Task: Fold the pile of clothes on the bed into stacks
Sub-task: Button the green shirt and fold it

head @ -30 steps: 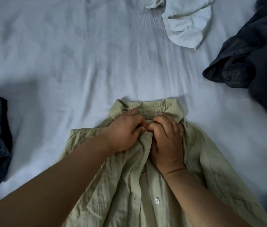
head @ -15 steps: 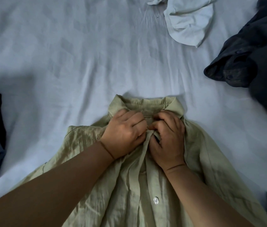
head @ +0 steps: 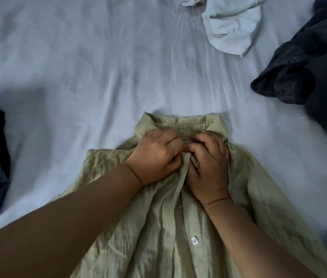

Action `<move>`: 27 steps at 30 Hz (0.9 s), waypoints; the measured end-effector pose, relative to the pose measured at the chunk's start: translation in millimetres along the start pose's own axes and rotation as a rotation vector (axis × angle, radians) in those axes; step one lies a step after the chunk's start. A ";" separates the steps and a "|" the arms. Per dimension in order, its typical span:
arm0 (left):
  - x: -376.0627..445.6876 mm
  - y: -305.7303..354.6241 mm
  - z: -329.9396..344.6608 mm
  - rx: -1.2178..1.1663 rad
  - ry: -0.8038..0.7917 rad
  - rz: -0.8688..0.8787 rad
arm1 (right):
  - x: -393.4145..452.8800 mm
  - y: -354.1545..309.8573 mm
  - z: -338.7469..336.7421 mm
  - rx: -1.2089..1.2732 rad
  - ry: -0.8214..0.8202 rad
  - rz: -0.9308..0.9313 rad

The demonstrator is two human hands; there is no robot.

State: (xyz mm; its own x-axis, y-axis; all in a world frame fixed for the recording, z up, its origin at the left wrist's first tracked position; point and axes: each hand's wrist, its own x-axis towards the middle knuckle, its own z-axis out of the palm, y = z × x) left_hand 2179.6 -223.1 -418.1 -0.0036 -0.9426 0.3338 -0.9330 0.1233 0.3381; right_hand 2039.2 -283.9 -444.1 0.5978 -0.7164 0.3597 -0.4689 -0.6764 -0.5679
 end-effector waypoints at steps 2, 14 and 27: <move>-2.2 0.8 2.8 0.022 0.036 0.003 | 0.0 -0.2 -0.1 0.015 -0.012 0.006; -23.2 14.5 -6.7 0.173 -0.007 -0.076 | 6.6 -2.9 -16.0 0.123 -0.142 -0.010; -67.9 122.2 -23.2 -0.158 0.085 -0.750 | -56.2 -24.6 -58.0 0.008 -0.338 0.065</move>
State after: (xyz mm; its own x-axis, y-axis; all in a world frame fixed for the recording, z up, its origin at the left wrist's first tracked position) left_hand 2074.2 -136.8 -379.1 0.6427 -0.7655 0.0301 -0.6126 -0.4899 0.6203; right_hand 1979.5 -236.9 -407.4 0.7491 -0.6600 0.0573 -0.5091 -0.6289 -0.5877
